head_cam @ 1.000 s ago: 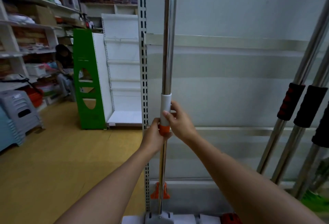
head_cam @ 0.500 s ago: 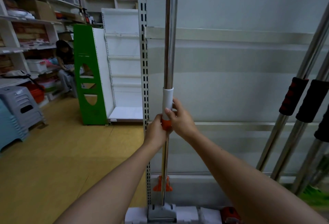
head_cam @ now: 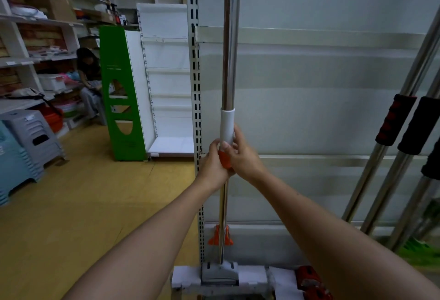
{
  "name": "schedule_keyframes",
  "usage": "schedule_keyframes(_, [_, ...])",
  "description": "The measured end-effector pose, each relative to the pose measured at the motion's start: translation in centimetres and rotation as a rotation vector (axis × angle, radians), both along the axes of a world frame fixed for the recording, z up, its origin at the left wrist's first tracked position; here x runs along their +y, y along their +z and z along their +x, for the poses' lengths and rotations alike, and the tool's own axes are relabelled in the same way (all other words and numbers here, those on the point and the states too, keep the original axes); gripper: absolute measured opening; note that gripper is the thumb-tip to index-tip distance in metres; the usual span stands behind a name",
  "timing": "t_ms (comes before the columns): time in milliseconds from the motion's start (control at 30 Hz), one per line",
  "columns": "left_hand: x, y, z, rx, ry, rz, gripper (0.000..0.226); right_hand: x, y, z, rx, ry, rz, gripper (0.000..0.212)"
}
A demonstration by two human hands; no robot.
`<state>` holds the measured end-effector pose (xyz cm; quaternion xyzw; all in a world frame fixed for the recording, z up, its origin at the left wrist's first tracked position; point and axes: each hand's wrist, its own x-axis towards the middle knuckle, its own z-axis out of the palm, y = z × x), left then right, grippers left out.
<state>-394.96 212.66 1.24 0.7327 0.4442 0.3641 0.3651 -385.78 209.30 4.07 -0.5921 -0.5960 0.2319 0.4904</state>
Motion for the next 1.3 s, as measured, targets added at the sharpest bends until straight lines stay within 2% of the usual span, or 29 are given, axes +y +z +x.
schedule_keyframes(67, [-0.7,-0.5,-0.5,0.058,-0.012,-0.016,0.101,-0.9,-1.3,0.1,0.011,-0.007,-0.016,0.068])
schedule_keyframes(167, [-1.5,-2.0,-1.9,0.092,0.004,-0.043,0.110,-2.6,-3.5,0.5,0.003,-0.031,-0.106,0.073])
schedule_keyframes(333, [-2.7,-2.9,-3.6,0.086,-0.044,-0.052,0.105,-4.8,-5.5,0.6,-0.060,-0.091,-0.170,0.069])
schedule_keyframes(600, [-4.9,-1.6,-3.5,0.032,-0.132,-0.009,0.097,-6.9,-4.2,-0.2,-0.150,-0.159,-0.140,0.065])
schedule_keyframes(767, [-6.3,-1.6,-3.8,0.108,-0.052,0.070,0.090,-9.3,-4.5,-0.2,-0.250,-0.245,-0.109,0.063])
schedule_keyframes(867, [-7.9,-2.3,-4.4,0.117,0.002,0.104,0.083,-12.0,-5.4,1.0,-0.236,-0.346,-0.058,0.056])
schedule_keyframes(967, [-10.1,-3.7,-4.4,0.166,-0.022,0.095,0.079,-15.9,-7.1,3.0,-0.240,-0.407,-0.116,0.057])
schedule_keyframes(1100, [-12.2,-3.4,-1.5,0.207,-0.098,0.108,0.073,-20.6,-6.9,7.1,-0.298,-0.497,-0.209,0.063])
schedule_keyframes(1300, [-18.7,-1.7,6.7,0.170,-0.334,0.208,0.061,-28.4,-2.9,13.3,-0.356,-0.672,-0.072,0.062])
